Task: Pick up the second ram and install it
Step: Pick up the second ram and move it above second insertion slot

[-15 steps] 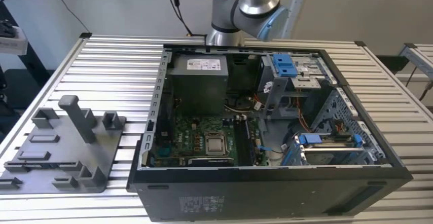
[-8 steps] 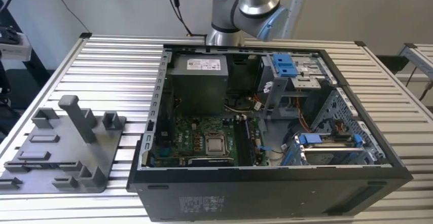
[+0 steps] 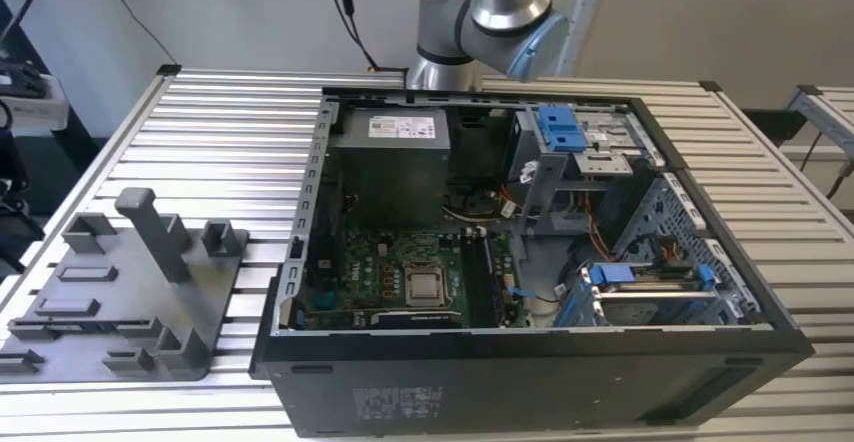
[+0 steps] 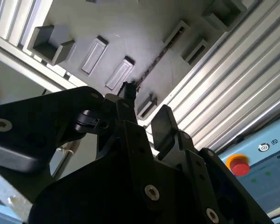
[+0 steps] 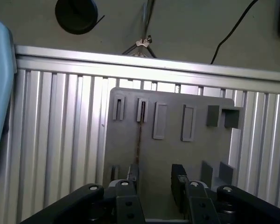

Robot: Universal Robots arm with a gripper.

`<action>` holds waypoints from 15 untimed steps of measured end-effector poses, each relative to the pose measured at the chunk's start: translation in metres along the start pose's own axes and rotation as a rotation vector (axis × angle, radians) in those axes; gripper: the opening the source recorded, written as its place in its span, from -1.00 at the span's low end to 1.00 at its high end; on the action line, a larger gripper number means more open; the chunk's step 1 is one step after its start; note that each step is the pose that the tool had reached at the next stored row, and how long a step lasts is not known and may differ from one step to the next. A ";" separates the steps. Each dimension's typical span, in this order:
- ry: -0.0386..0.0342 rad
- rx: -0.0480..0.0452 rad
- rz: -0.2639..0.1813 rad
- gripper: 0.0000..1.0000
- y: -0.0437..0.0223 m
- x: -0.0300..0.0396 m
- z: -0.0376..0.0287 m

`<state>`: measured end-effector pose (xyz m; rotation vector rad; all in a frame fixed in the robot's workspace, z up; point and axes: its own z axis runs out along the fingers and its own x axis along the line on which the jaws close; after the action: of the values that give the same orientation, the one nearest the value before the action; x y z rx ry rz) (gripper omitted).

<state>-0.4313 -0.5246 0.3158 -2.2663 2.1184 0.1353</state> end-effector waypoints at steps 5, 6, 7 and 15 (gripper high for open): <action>-0.0052 0.0027 0.000 -0.15 -0.0002 0.0006 0.0067; -0.0067 0.0036 0.000 -0.15 -0.0003 0.0007 0.0082; -0.0084 0.0042 -0.001 -0.15 -0.0003 0.0009 0.0098; -0.0278 0.0077 -0.002 -0.15 0.0017 0.0018 0.0219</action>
<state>-0.4337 -0.5247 0.2939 -2.2484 2.0999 0.1573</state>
